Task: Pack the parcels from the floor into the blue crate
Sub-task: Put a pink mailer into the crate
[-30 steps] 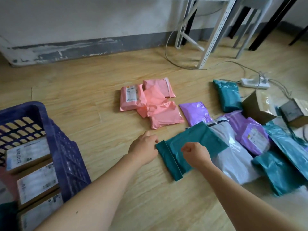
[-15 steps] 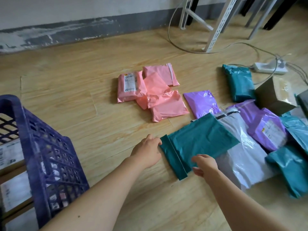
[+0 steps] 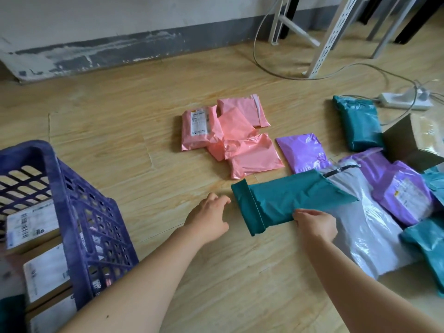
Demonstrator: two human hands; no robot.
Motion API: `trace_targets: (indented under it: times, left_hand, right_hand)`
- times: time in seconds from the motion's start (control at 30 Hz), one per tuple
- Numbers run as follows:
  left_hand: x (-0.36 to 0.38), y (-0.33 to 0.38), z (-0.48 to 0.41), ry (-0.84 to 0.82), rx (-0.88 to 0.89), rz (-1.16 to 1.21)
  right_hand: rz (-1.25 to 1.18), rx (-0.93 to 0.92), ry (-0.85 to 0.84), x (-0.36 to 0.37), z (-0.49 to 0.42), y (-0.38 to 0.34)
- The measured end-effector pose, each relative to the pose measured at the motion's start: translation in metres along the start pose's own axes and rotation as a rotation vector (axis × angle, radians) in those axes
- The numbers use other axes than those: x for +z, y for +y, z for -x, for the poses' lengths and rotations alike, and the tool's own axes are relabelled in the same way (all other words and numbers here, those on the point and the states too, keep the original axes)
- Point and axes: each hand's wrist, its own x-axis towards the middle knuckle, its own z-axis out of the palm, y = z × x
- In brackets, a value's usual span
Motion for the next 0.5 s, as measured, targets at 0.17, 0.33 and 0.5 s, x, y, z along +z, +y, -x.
trace_targets:
  times: [0.17, 0.33, 0.5]
  left_hand:
    - [-0.023, 0.004, 0.019, -0.019, 0.084, -0.104]
    - [-0.068, 0.009, 0.052, -0.047, 0.141, 0.072]
    - [-0.123, 0.017, 0.107, 0.202, 0.104, 0.449]
  right_hand:
    - [-0.055, -0.050, -0.104, -0.005, 0.027, -0.050]
    - [-0.216, -0.137, -0.221, -0.005, 0.069, -0.105]
    - [-0.372, -0.190, -0.354, -0.010, 0.134, -0.149]
